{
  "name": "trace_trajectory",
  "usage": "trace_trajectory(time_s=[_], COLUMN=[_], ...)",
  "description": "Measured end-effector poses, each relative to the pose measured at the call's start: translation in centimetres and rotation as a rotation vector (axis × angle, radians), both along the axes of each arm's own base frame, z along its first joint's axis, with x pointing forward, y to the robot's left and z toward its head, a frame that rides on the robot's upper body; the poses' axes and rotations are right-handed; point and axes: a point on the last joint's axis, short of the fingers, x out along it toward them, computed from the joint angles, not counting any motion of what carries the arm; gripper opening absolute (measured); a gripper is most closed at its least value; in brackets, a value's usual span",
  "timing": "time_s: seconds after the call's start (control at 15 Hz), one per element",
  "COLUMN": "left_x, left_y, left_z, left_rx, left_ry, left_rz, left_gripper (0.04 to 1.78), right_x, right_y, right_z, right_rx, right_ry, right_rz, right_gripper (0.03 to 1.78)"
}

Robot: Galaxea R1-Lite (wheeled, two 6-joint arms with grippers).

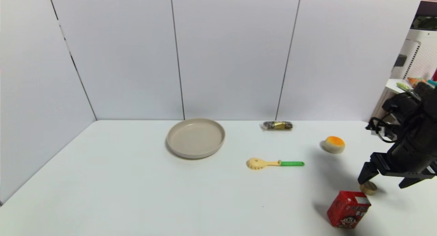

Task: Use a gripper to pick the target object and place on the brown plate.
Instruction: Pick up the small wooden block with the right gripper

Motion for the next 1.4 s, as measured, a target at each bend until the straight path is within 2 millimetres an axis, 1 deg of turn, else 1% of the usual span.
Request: trace_trajectory(time_s=[0.27,0.47,0.6,0.87,1.4], left_x=[0.0,0.0,0.0,0.0,0.0], left_y=[0.0,0.0,0.0,0.0,0.0], left_z=[0.0,0.0,0.0,0.0,0.0], left_rx=[0.0,0.0,0.0,0.0,0.0], left_ry=[0.0,0.0,0.0,0.0,0.0], left_rz=[0.0,0.0,0.0,0.0,0.0], left_gripper=[1.69,1.69,1.69,1.69,1.69], right_x=[1.0,1.2,1.1,1.5,1.6], right_y=[-0.1,-0.1,-0.1,-0.1,-0.1], right_z=[-1.4,-2.8,-3.4,-3.8,-3.9], right_rx=[-0.004,-0.007,-0.007,-0.012,-0.033], right_ry=[-0.005,-0.014,-0.009,-0.03,-0.032], right_rz=[0.022,0.026,0.027,0.037,0.038], right_gripper=[1.69,1.69,1.69,1.69,1.69])
